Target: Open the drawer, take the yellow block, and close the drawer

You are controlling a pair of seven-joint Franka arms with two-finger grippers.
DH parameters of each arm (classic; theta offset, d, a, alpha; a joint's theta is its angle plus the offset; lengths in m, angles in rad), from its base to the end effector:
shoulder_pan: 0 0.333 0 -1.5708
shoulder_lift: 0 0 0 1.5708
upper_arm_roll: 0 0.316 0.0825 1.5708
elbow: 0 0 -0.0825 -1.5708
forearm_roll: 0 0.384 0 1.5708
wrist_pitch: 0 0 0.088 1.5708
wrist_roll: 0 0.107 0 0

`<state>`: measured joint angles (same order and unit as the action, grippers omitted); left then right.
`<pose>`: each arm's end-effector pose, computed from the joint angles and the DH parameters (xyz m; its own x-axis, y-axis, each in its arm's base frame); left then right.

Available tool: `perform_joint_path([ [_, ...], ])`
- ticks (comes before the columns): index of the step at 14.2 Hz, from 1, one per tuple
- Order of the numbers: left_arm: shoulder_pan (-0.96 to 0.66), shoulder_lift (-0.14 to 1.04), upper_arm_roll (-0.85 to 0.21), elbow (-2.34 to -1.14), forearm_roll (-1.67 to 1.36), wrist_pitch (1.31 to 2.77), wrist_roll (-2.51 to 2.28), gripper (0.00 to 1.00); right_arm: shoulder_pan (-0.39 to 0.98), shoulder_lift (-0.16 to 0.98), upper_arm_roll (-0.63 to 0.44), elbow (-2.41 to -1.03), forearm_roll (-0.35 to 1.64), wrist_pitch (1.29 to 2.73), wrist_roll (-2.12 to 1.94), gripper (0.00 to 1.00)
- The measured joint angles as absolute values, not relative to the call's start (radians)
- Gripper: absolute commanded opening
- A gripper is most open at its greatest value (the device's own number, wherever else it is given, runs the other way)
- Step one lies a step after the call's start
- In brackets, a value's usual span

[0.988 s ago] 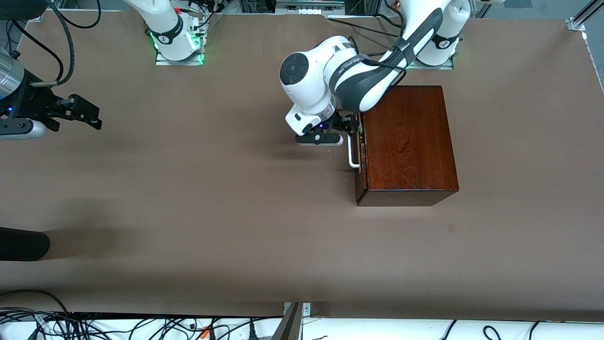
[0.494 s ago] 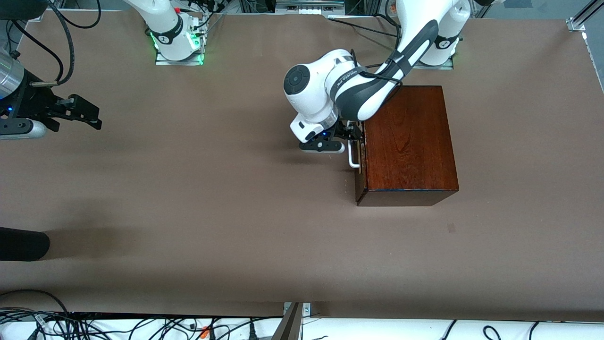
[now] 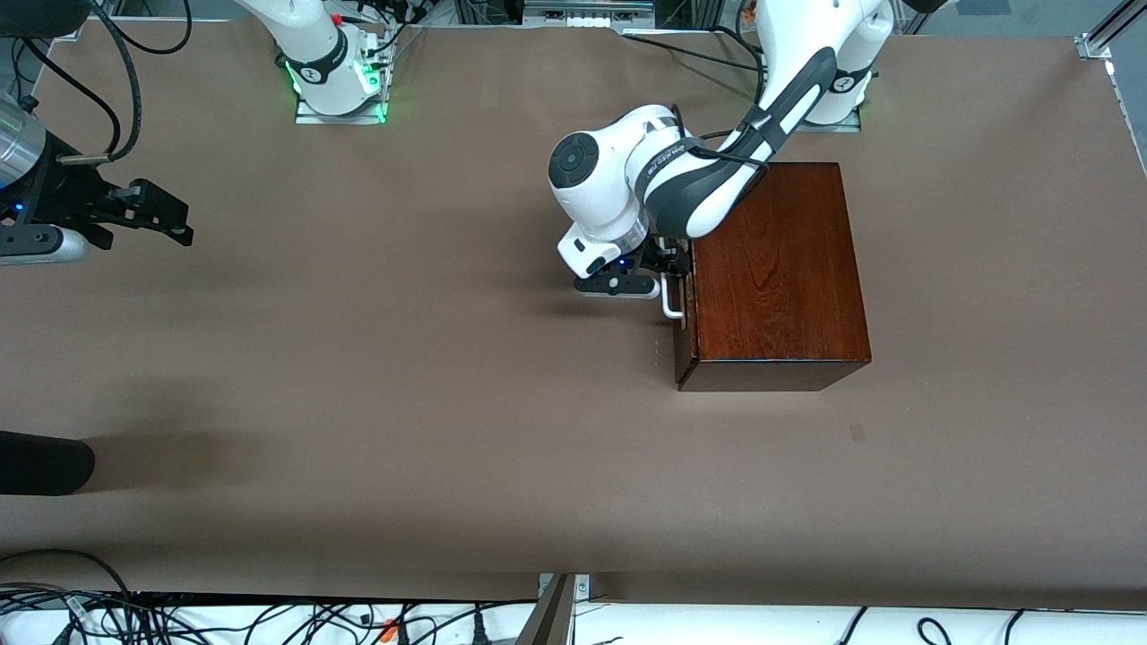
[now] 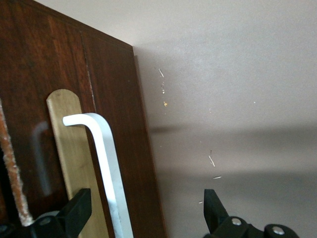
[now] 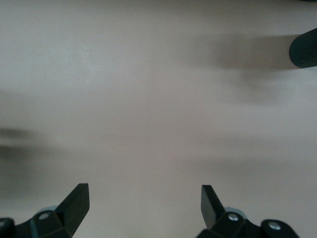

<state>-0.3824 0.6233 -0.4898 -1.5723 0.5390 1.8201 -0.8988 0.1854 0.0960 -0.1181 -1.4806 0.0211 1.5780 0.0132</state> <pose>0.4889 -0.4498 0.2895 0.9892 -0.1404 -0.0415 -0.1461 -0.9281 -0.3424 0.5831 0.0450 0.6134 0.9985 0.0545 0.0019 0.0545 -0.9985 -0.0098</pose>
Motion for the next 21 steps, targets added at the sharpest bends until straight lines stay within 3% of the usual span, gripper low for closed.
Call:
perform_joint_path([
  [21, -0.414, 0.648, -0.487, -1.559, 0.552, 1.854, -0.977, 1.00, 0.185, 0.096, -0.118, -1.481, 0.021, 1.578, 0.013, 1.00],
])
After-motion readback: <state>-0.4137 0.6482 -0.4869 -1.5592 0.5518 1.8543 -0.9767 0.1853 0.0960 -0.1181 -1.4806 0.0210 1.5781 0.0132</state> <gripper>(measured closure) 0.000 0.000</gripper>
